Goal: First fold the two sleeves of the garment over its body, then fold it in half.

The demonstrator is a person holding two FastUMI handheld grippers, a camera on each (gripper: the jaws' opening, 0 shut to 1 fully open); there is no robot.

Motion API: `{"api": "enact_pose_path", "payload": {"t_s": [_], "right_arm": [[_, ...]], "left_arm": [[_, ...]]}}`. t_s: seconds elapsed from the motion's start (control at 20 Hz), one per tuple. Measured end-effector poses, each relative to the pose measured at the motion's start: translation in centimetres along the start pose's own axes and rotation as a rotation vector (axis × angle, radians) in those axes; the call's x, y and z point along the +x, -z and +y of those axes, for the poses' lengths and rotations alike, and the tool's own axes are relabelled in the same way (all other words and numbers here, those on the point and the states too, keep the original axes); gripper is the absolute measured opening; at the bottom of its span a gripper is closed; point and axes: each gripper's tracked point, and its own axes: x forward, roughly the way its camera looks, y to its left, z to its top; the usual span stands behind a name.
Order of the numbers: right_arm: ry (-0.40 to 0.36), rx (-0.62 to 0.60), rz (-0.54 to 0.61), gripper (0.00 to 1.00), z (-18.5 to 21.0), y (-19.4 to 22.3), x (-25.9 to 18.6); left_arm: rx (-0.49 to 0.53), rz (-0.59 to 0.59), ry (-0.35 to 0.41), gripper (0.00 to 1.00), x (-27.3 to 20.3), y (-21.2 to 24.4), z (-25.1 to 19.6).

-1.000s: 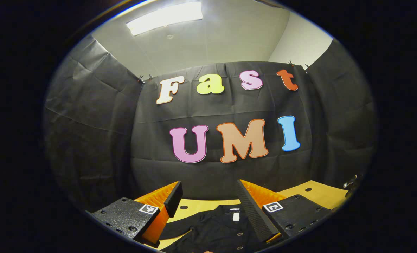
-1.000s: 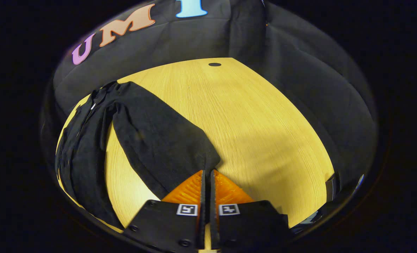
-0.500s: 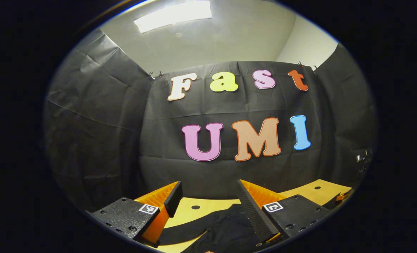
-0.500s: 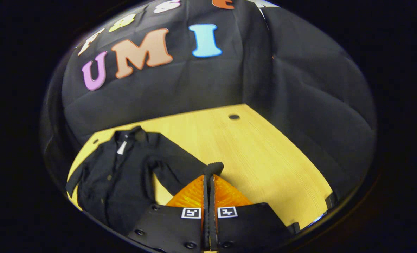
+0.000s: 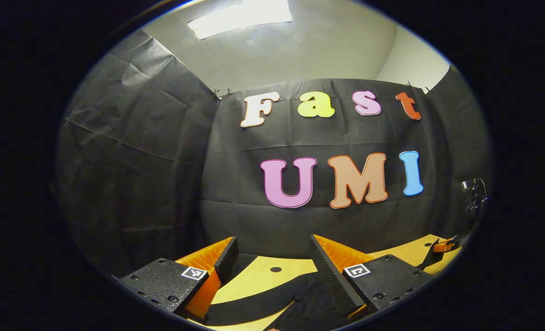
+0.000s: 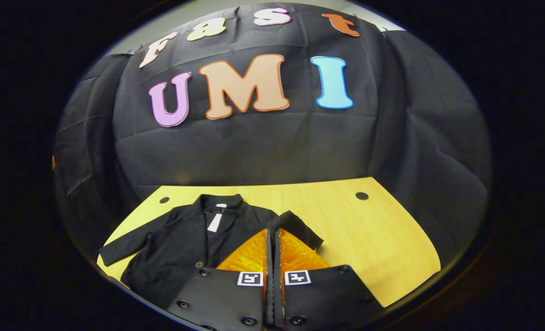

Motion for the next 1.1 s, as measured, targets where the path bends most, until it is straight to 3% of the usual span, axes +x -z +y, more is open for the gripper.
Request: {"api": "enact_pose_path", "payload": {"t_s": [0.45,0.5,0.55,0.6,0.8,0.85,0.9,1.1], "right_arm": [[-0.12,-0.063,-0.038,0.05,10.0,-2.2,1.4],[-0.132,-0.07,-0.039,0.03,11.1,-2.3,1.4],[-0.142,-0.078,-0.037,0.03,12.3,-2.3,1.6],[-0.154,-0.084,-0.039,0.03,13.4,-2.3,1.7],[-0.202,-0.112,-0.034,0.03,18.3,-2.0,2.2],[-0.213,-0.123,-0.03,0.03,19.6,-1.8,2.4],[-0.222,-0.132,-0.024,0.05,20.8,-1.6,2.7],[-0.243,-0.159,0.02,0.02,24.8,-0.3,4.9]], "left_arm": [[0.014,0.03,-0.084,0.93,-0.8,1.6,6.6],[0.016,0.036,-0.089,0.97,-0.9,1.8,7.3],[0.017,0.044,-0.093,0.92,-1.0,2.3,7.9],[0.018,0.052,-0.096,0.97,-1.0,2.6,8.6],[0.012,0.08,-0.108,0.97,-0.7,4.1,11.3],[0.014,0.086,-0.111,0.93,-0.6,4.5,12.0],[0.015,0.094,-0.114,0.97,-0.4,5.0,12.7],[0.026,0.15,-0.134,0.97,-0.2,7.8,15.4]]}}
